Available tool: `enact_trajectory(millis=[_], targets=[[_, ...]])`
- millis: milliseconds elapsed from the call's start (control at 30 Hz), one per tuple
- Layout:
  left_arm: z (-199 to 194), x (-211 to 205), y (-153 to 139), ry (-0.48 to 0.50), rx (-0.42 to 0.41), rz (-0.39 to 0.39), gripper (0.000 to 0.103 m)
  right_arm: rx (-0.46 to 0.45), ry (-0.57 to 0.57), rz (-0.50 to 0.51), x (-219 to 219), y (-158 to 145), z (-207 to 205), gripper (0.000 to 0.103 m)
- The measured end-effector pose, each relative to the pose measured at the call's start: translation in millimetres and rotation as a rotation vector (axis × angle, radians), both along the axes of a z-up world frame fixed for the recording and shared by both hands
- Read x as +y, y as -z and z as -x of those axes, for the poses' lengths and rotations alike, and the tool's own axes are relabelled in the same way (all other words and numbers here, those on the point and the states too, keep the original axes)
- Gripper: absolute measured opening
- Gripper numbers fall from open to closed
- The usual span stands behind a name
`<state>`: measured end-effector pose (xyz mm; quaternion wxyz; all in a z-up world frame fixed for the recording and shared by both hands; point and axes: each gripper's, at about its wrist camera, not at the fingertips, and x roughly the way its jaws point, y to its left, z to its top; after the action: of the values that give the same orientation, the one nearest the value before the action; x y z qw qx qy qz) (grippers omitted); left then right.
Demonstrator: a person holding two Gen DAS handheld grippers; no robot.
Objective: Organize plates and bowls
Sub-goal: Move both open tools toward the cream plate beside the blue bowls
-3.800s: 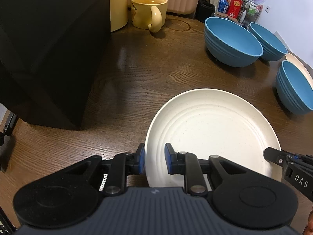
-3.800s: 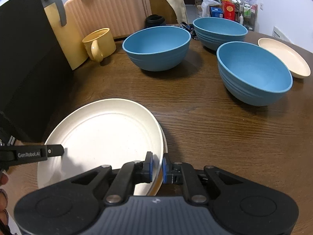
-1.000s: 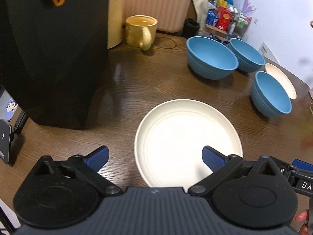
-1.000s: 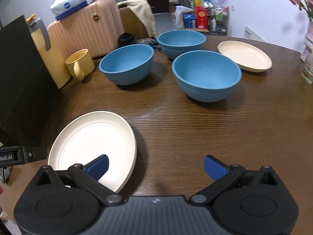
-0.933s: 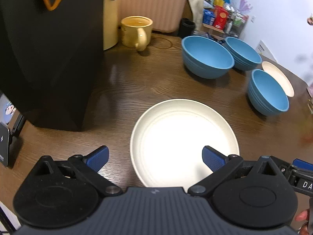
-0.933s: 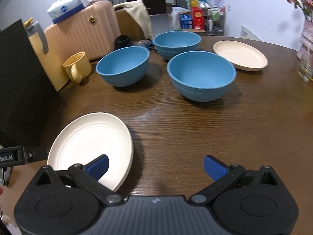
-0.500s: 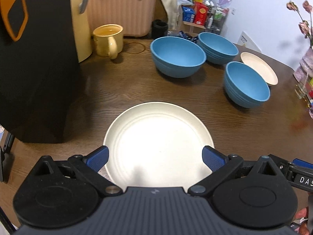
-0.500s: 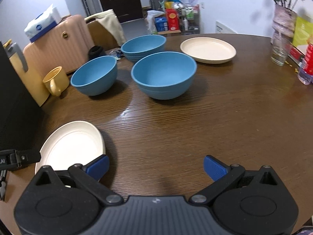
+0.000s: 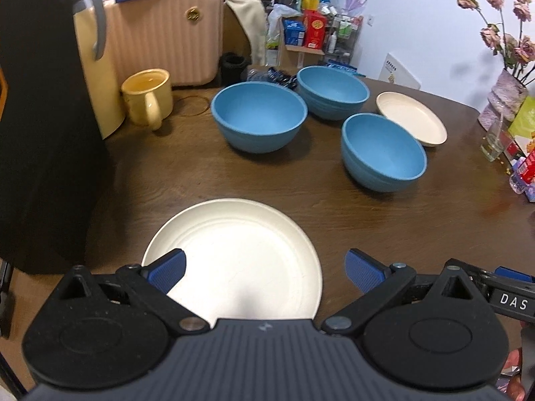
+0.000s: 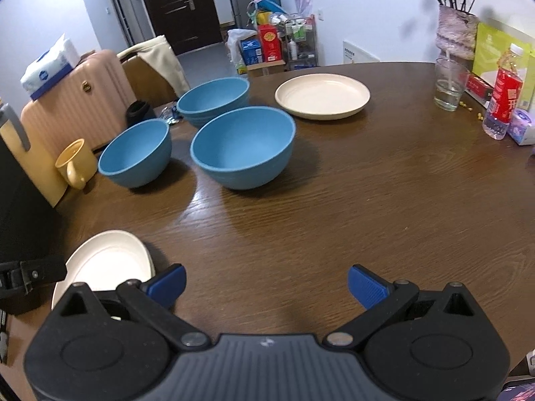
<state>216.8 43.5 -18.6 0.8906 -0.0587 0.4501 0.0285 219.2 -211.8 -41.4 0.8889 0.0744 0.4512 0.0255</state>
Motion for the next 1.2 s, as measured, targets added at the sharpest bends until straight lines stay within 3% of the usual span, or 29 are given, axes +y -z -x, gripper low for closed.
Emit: enact_trajectory(millis=[467, 1200], targets=[[-35, -37, -27, 0.069, -0.050, 0.014, 0.103, -0.027, 0.069, 0.019, -30, -23, -33, 0.103], [-92, -79, -50, 0.102, -0.044, 0.018, 0.103, -0.027, 0.134, 0.039, -68, -44, -83, 0.103]])
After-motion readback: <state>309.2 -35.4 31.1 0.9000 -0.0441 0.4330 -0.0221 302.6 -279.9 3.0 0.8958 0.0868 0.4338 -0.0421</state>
